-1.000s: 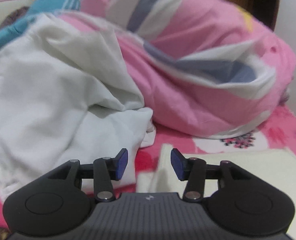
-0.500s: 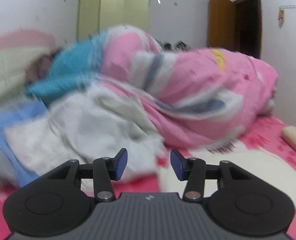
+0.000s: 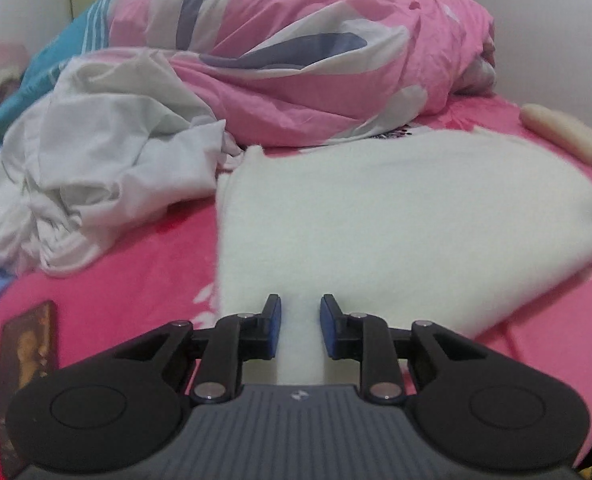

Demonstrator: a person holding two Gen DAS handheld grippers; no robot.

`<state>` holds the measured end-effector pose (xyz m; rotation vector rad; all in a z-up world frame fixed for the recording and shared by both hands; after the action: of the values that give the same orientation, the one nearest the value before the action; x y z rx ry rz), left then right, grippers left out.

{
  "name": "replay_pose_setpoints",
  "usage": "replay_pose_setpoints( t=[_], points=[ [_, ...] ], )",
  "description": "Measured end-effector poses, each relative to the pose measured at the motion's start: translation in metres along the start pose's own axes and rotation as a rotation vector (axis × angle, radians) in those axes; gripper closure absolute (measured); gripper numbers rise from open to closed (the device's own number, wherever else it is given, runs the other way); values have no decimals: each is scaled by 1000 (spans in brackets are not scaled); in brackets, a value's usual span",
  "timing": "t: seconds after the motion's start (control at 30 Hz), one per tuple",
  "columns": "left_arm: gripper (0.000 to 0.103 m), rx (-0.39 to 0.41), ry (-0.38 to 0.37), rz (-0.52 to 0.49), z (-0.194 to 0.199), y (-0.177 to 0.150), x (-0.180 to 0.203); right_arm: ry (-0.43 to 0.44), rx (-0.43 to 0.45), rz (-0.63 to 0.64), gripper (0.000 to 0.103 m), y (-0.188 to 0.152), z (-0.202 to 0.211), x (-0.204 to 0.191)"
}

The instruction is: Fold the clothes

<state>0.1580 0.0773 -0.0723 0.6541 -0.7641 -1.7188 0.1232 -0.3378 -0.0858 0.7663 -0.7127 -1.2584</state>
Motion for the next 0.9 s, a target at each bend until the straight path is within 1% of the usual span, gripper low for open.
replay_pose_setpoints(
  t=[0.03, 0.1, 0.2, 0.3, 0.37, 0.43, 0.47, 0.5, 0.57, 0.63, 0.67, 0.73, 0.77, 0.8, 0.83, 0.87, 0.9],
  points=[
    [79, 3, 1, -2, 2, -2, -1, -4, -2, 16, 91, -1, 0, -1],
    [79, 1, -17, 36, 2, -2, -6, -10, -7, 51, 91, 0, 0, -5],
    [79, -10, -45, 103, 3, -1, -15, 5, -10, -8, 90, 6, 9, 1],
    [79, -11, -42, 105, 4, -2, -16, -44, 83, -13, 90, 18, 33, 3],
    [79, -6, -42, 109, 3, -3, -16, -59, 73, -49, 90, 14, 29, 11],
    [79, -6, -47, 111, 3, -3, -17, -76, -22, -72, 89, -6, 4, 20],
    [79, -8, -52, 111, 4, -3, -17, -68, -10, -97, 89, -15, -2, 24],
    [79, -10, -57, 111, 4, -3, -18, -59, -4, -128, 89, -16, -1, 27],
    [79, -17, -67, 116, 4, -2, -20, -70, -10, -153, 89, -4, 8, 29],
    [79, -25, -80, 127, 4, -1, -23, -120, 29, -108, 89, 13, 24, 19],
    [79, -24, -80, 130, 4, -1, -23, -123, 59, -87, 89, 21, 33, 11],
    [79, -23, -81, 135, 4, -1, -23, -59, 127, -60, 89, 34, 47, -7],
    [79, -20, -80, 138, 4, -2, -23, -22, 143, -47, 89, 38, 49, -17],
    [79, -17, -81, 144, 4, -3, -23, 8, 138, -24, 90, 38, 46, -28],
    [79, -16, -83, 149, 3, -4, -24, 20, 110, 8, 90, 34, 36, -37],
    [79, -16, -86, 155, 3, -4, -25, 11, 55, 41, 90, 28, 22, -43],
    [79, -18, -90, 161, 2, -5, -26, 2, 29, 65, 90, 19, 11, -45]
  ],
)
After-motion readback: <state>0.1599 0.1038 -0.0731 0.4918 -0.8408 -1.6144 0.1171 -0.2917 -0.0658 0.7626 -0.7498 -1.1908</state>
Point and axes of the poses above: each gripper's, at about its wrist camera, not at the fingertips, and z roughly against the way its jaws point, x to its right, y to its top, the point moved 2 cm from there along -z, roughly the way its jaws point, and after that the axes turned 3 degrees about z, right-handed, at the moved point
